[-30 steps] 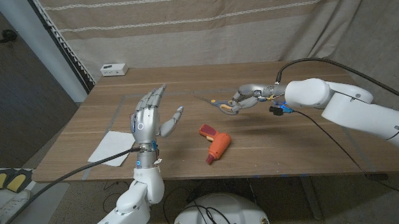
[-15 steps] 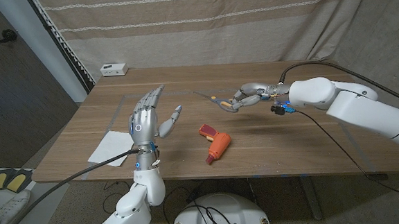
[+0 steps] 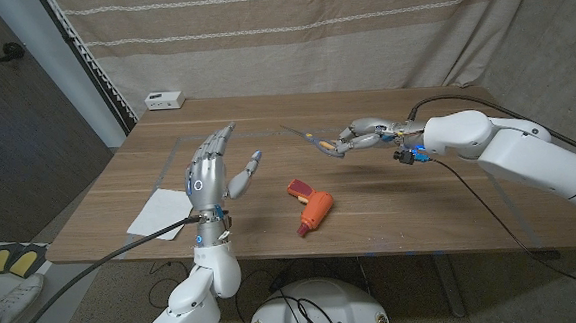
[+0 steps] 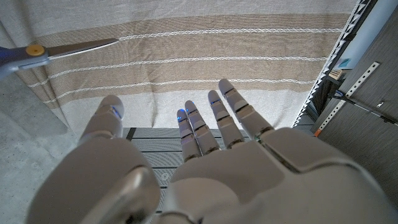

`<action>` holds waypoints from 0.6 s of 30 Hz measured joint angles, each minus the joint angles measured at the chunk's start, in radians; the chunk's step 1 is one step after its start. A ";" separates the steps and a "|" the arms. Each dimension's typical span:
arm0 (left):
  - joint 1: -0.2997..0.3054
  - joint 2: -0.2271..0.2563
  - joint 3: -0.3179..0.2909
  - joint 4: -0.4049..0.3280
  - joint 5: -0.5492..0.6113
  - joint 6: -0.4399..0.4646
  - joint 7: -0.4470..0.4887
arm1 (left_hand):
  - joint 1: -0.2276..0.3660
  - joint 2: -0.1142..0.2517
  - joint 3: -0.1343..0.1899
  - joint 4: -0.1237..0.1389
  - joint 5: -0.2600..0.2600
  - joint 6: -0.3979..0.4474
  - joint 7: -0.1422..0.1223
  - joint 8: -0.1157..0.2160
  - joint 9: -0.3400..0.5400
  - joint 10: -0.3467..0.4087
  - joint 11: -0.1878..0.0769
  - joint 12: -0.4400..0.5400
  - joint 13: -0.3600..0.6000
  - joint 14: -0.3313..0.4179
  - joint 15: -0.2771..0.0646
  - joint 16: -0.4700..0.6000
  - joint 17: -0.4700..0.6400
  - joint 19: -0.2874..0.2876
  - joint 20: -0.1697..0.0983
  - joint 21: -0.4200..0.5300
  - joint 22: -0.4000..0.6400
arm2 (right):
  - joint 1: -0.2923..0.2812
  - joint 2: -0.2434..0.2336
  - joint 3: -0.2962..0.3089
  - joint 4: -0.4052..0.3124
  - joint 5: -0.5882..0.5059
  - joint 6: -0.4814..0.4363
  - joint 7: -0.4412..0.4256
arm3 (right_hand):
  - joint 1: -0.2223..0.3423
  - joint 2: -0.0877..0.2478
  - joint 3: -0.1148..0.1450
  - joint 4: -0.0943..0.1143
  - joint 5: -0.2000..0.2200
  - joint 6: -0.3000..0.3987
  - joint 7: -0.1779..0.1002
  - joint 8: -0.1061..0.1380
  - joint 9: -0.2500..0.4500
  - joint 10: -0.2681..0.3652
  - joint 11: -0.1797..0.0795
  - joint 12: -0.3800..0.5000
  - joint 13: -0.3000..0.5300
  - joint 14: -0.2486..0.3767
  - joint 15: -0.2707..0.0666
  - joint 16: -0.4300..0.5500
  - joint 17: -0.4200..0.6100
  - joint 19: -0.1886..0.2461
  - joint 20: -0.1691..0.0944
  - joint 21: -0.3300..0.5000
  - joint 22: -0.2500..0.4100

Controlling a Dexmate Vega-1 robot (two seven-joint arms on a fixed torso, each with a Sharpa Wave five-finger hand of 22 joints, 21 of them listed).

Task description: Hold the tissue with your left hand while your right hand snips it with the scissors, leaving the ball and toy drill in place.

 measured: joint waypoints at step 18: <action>-0.009 0.008 0.000 -0.009 -0.012 -0.032 0.000 | 0.000 0.000 0.000 0.000 0.000 0.007 -0.003 0.002 0.000 0.000 0.000 0.000 0.000 0.000 0.000 0.000 0.000 0.020 -0.005 0.000 0.000 | -0.026 0.030 0.031 0.093 0.184 0.075 0.028 | 0.000 0.000 0.015 0.001 -0.009 -0.005 -0.005 0.004 -0.017 -0.009 0.002 -0.006 0.000 -0.014 0.008 0.000 0.000 -0.009 0.009 -0.006 0.000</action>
